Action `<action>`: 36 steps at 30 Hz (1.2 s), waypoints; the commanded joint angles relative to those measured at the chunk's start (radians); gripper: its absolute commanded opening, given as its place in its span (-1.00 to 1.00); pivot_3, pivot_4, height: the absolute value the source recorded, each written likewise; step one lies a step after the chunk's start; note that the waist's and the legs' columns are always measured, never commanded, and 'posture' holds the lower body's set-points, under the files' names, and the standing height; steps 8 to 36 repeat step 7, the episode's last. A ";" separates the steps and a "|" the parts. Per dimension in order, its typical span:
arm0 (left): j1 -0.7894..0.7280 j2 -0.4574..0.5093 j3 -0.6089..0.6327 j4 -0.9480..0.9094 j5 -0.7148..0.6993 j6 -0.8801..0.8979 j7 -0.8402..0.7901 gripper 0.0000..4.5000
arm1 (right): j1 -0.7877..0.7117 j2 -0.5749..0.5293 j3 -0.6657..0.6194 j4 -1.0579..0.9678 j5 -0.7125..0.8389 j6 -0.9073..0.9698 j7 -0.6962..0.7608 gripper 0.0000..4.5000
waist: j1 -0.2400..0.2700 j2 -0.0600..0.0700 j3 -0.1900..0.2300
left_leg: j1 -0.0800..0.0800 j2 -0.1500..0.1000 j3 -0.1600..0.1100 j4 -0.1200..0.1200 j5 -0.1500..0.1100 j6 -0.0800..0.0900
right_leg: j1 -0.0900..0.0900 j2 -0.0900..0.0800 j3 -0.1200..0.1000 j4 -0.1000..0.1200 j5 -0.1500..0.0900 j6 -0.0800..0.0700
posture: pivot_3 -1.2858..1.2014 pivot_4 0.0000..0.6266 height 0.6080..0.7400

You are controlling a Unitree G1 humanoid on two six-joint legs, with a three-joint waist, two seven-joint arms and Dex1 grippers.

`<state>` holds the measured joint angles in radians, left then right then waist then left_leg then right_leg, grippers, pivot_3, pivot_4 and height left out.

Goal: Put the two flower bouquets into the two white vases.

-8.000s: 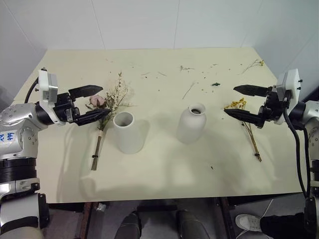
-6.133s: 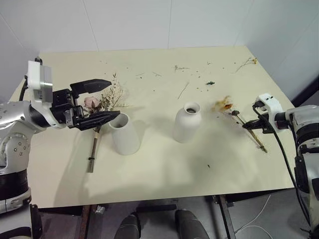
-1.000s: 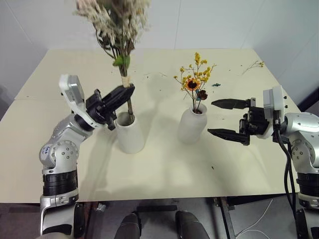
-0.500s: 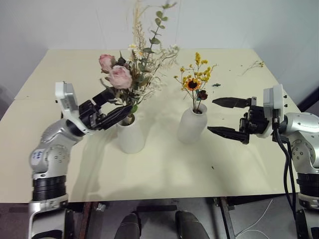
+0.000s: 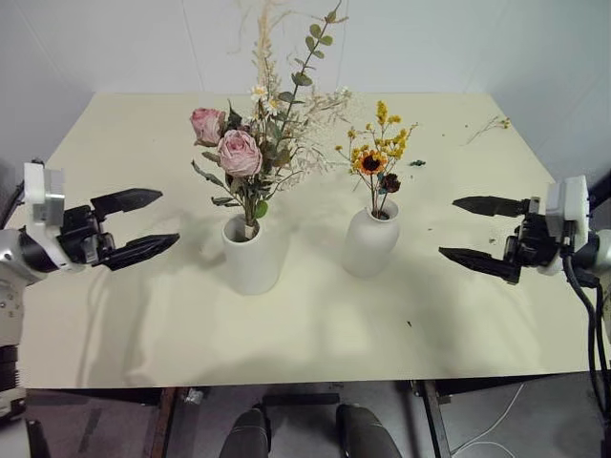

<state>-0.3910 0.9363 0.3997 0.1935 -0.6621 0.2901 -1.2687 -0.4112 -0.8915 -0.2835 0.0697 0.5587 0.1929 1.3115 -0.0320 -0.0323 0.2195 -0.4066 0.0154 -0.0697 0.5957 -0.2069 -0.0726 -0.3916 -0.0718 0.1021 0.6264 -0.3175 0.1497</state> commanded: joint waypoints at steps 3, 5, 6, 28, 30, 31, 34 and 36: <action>0.014 -0.034 -0.004 -0.001 0.026 -0.071 -0.020 0.99 | -0.005 -0.010 -0.029 -0.003 0.000 -0.027 -0.003 1.00 | -0.002 0.000 0.000 | 0.000 0.000 0.000 0.000 0.000 0.000 | 0.000 0.000 0.000 0.000 0.000 0.000 | 0.03 -0.52 1.00; 0.057 -0.051 -0.003 -0.038 0.032 -0.078 -0.007 0.99 | -0.012 -0.007 -0.026 0.006 0.002 0.010 -0.035 1.00 | -0.005 0.000 0.000 | 0.000 0.000 0.000 0.000 0.000 0.000 | 0.000 0.000 0.000 0.000 0.000 0.000 | 0.03 -0.52 1.00; 0.066 -0.053 -0.002 -0.061 0.028 -0.066 0.007 0.99 | -0.016 -0.010 -0.025 0.008 0.008 0.028 -0.043 1.00 | -0.006 0.000 0.000 | 0.000 0.000 0.000 -0.001 0.000 0.000 | 0.000 0.000 0.000 0.000 0.000 0.000 | 0.03 -0.52 1.00; 0.073 -0.055 -0.002 -0.076 0.026 -0.056 0.017 0.99 | -0.019 -0.010 -0.022 0.010 0.011 0.035 -0.044 1.00 | -0.006 0.000 0.000 | 0.000 0.000 0.000 -0.001 0.000 0.000 | -0.001 0.000 0.000 0.000 0.000 0.000 | 0.03 -0.52 1.00; 0.073 -0.055 -0.002 -0.076 0.026 -0.056 0.017 0.99 | -0.019 -0.010 -0.022 0.010 0.011 0.035 -0.044 1.00 | -0.006 0.000 0.000 | 0.000 0.000 0.000 -0.001 0.000 0.000 | -0.001 0.000 0.000 0.000 0.000 0.000 | 0.03 -0.52 1.00; 0.073 -0.055 -0.002 -0.076 0.026 -0.056 0.017 0.99 | -0.019 -0.010 -0.022 0.010 0.011 0.035 -0.044 1.00 | -0.006 0.000 0.000 | 0.000 0.000 0.000 -0.001 0.000 0.000 | -0.001 0.000 0.000 0.000 0.000 0.000 | 0.03 -0.52 1.00; 0.073 -0.055 -0.002 -0.076 0.026 -0.056 0.017 0.99 | -0.019 -0.010 -0.022 0.010 0.011 0.035 -0.044 1.00 | -0.006 0.000 0.000 | 0.000 0.000 0.000 -0.001 0.000 0.000 | -0.001 0.000 0.000 0.000 0.000 0.000 | 0.03 -0.52 1.00; 0.073 -0.055 -0.002 -0.076 0.026 -0.056 0.017 0.99 | -0.019 -0.010 -0.022 0.010 0.011 0.035 -0.044 1.00 | -0.006 0.000 0.000 | 0.000 0.000 0.000 -0.001 0.000 0.000 | -0.001 0.000 0.000 0.000 0.000 0.000 | 0.03 -0.52 1.00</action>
